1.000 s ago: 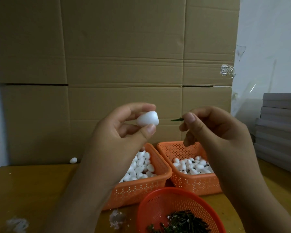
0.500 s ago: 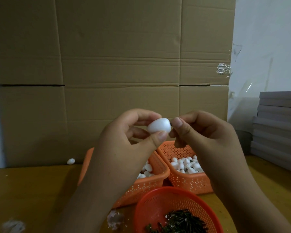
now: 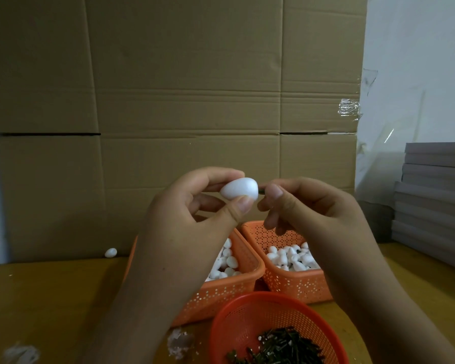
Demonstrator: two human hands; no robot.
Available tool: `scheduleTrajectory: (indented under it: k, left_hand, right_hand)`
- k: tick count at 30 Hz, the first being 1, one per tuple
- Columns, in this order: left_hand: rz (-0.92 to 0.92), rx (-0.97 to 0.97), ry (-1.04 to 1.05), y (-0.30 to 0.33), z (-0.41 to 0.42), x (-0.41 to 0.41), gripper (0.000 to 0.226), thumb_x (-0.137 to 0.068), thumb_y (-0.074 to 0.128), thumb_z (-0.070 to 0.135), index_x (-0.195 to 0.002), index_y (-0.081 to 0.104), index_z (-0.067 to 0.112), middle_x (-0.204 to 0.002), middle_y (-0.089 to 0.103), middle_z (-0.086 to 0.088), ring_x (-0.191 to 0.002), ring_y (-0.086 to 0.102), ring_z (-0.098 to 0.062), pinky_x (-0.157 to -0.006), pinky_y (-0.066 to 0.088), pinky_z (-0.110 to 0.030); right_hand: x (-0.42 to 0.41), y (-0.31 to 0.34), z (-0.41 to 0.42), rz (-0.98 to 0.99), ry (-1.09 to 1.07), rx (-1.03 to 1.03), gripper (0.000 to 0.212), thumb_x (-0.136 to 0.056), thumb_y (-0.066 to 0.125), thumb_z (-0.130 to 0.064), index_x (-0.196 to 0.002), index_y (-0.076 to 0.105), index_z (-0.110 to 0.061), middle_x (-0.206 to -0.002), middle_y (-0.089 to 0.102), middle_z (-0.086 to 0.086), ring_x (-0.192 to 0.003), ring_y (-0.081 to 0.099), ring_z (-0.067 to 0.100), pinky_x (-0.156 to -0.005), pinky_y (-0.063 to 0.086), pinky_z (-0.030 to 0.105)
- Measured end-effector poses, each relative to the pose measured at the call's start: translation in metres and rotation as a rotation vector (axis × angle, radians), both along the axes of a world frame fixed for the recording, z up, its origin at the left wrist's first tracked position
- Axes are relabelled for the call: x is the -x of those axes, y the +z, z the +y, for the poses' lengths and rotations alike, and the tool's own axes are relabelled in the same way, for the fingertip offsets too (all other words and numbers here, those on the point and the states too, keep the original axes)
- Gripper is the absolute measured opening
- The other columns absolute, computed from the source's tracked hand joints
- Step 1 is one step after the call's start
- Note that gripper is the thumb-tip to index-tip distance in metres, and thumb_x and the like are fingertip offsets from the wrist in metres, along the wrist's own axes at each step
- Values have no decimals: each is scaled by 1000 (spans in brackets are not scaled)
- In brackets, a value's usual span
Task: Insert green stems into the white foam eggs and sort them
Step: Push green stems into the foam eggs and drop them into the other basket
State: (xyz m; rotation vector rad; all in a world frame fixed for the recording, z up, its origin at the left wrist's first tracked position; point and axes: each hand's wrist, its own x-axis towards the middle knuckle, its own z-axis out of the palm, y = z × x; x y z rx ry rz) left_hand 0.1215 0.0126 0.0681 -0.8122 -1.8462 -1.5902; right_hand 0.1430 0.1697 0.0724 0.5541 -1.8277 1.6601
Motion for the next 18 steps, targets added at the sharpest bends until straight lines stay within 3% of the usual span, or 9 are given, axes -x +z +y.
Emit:
scheduleTrajectory:
  k: [7, 14, 18]
  left_hand:
    - [-15, 5, -31, 0, -3, 0, 25, -72, 69, 41, -97, 71, 39, -96, 73, 17, -85, 70, -6, -70, 52, -30]
    - [-32, -8, -107, 0, -4, 2, 28, -67, 70, 42, -94, 73, 36, -92, 75, 13, -76, 70, -6, -63, 51, -16]
    - [-18, -1, -74, -1, -3, 2, 25, -68, 71, 40, -93, 72, 37, -90, 75, 14, -77, 70, -6, -65, 52, -23]
  right_hand:
    - [1, 0, 2, 10, -24, -27, 22, -68, 66, -37, -80, 71, -19, -71, 71, -2, -59, 65, 6, -58, 52, 15]
    - [0, 1, 4, -10, 60, 10, 18, -72, 64, -28, -80, 71, -13, -70, 70, 2, -58, 63, 7, -58, 53, 18]
    - [0, 0, 4, -2, 38, -4, 20, -70, 64, -29, -80, 71, -12, -68, 70, 1, -55, 63, 5, -56, 51, 16]
